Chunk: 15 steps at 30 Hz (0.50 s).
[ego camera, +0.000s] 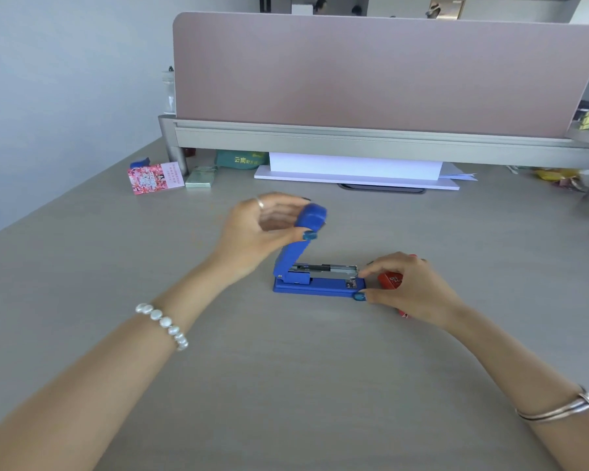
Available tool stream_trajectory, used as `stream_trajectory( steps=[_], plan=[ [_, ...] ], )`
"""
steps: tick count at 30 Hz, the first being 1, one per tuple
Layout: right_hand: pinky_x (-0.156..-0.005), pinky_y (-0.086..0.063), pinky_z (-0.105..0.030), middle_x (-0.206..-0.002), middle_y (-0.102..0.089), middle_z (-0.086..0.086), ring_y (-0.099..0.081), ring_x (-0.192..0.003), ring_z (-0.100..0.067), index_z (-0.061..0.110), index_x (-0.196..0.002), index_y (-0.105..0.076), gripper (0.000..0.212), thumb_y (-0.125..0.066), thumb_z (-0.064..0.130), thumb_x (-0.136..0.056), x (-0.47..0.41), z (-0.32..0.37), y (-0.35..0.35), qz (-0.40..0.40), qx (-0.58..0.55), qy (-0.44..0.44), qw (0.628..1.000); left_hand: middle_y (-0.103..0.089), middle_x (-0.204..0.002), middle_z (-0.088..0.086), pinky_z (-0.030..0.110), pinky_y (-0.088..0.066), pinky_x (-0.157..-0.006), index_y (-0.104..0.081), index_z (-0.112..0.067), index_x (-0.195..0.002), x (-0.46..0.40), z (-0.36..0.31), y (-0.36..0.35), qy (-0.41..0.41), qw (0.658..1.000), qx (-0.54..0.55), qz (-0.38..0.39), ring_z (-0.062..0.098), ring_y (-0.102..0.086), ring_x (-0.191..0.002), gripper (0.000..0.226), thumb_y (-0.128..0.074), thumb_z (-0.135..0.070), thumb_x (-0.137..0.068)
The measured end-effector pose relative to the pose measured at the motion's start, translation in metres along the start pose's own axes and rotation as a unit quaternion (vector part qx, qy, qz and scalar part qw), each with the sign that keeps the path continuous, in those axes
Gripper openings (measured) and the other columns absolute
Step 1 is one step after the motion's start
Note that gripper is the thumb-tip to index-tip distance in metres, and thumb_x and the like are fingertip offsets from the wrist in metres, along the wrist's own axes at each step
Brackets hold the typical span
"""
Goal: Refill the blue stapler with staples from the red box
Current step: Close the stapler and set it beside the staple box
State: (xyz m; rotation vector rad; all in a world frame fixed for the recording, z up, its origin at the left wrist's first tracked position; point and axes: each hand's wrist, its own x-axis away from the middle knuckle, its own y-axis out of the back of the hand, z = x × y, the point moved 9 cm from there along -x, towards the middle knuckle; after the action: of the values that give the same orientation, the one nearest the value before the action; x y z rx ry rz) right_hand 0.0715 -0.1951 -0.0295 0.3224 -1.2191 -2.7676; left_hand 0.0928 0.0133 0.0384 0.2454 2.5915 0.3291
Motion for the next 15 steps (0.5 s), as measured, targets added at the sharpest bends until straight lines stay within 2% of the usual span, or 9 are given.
stream_trajectory(
  steps=[3,5,7,9,12,15],
  plan=[
    [-0.042,-0.049,-0.03,-0.081,-0.062,0.01,-0.055,-0.059,-0.011,0.045,-0.076,-0.068,0.019,-0.076,0.035,-0.064,-0.002,-0.004,0.0,-0.007,0.0,-0.001,1.0,-0.071,-0.096,-0.016,0.024,-0.049,-0.09,-0.068,-0.034,-0.098,-0.002,0.001,-0.033,0.002,0.998,-0.032,0.058,0.005,-0.067,-0.092,0.037,-0.079,-0.015,-0.068],
    [-0.045,-0.05,-0.031,-0.083,-0.062,0.009,-0.054,-0.056,-0.006,0.047,-0.077,-0.067,0.02,-0.076,0.038,-0.062,-0.002,-0.008,0.0,-0.009,0.002,-0.01,1.0,-0.068,-0.099,-0.018,0.016,-0.045,-0.09,-0.068,-0.033,-0.099,0.0,0.004,-0.048,0.005,0.993,-0.075,0.093,-0.004,-0.063,-0.093,0.033,-0.076,-0.015,-0.072],
    [-0.054,-0.055,-0.035,-0.088,-0.063,0.01,-0.059,-0.065,-0.006,0.05,-0.075,-0.065,0.019,-0.075,0.041,-0.062,-0.002,-0.008,-0.001,-0.003,0.006,-0.01,1.0,-0.065,-0.098,-0.022,0.009,-0.043,-0.085,-0.069,-0.028,-0.101,0.003,0.009,-0.061,0.005,0.984,-0.125,0.125,-0.009,-0.061,-0.091,0.03,-0.074,-0.017,-0.074],
    [-0.066,-0.057,-0.039,-0.091,-0.064,0.01,-0.061,-0.08,-0.011,0.054,-0.072,-0.063,0.019,-0.075,0.043,-0.061,-0.002,-0.007,-0.002,0.0,0.01,-0.008,1.0,-0.067,-0.102,-0.017,0.008,-0.043,-0.084,-0.07,-0.025,-0.101,0.005,0.016,-0.067,0.014,0.982,-0.13,0.135,-0.007,-0.061,-0.092,0.028,-0.074,-0.015,-0.075],
    [-0.072,-0.055,-0.041,-0.09,-0.064,0.012,-0.06,-0.083,-0.01,0.054,-0.069,-0.062,0.019,-0.076,0.042,-0.062,-0.003,-0.005,0.0,-0.003,0.014,0.002,1.0,-0.068,-0.104,-0.012,0.009,-0.044,-0.086,-0.07,-0.023,-0.101,0.004,0.019,-0.067,0.017,0.984,-0.119,0.128,-0.005,-0.062,-0.095,0.028,-0.074,-0.012,-0.075],
    [-0.075,-0.054,-0.042,-0.09,-0.065,0.011,-0.06,-0.085,-0.012,0.052,-0.065,-0.061,0.019,-0.076,0.041,-0.062,-0.002,-0.002,0.0,-0.002,0.017,0.004,1.0,-0.068,-0.105,-0.01,0.009,-0.043,-0.088,-0.07,-0.022,-0.102,0.006,0.02,-0.071,-0.002,0.978,-0.156,0.137,-0.004,-0.06,-0.096,0.028,-0.074,-0.015,-0.075]
  ],
)
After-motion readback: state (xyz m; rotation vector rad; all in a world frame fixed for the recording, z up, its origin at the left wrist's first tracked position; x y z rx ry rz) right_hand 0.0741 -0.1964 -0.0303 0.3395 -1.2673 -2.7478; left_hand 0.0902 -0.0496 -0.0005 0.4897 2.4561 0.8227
